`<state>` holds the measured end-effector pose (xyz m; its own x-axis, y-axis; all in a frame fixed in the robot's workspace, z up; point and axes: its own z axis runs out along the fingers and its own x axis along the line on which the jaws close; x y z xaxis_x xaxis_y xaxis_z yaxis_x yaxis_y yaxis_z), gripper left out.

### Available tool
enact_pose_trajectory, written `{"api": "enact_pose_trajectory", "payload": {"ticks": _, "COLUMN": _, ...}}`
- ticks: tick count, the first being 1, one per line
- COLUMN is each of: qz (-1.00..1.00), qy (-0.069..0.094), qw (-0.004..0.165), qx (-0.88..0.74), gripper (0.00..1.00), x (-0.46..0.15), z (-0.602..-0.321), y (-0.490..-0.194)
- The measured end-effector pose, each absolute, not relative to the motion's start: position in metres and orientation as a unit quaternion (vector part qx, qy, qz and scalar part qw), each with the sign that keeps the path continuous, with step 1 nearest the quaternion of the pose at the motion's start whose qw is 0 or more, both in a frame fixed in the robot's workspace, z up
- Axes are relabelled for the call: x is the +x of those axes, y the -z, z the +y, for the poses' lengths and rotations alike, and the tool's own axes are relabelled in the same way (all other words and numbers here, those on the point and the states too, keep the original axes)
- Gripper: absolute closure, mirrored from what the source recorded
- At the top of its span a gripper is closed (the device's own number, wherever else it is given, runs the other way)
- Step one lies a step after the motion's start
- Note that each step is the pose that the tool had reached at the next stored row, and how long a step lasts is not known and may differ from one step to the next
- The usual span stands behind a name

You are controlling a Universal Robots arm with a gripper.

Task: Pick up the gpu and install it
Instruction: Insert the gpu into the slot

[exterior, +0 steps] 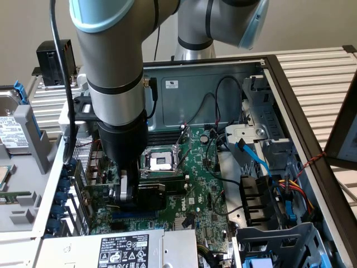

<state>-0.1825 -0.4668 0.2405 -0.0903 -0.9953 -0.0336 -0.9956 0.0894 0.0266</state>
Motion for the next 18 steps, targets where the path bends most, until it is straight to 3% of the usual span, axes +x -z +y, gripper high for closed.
{"api": "enact_pose_trajectory", "payload": {"ticks": 18, "qz": 0.738, "qy": -0.022, "qw": 0.003, "qx": -0.674, "gripper": 0.72, "x": -0.1825, "z": -0.4661, "y": -0.2387}}
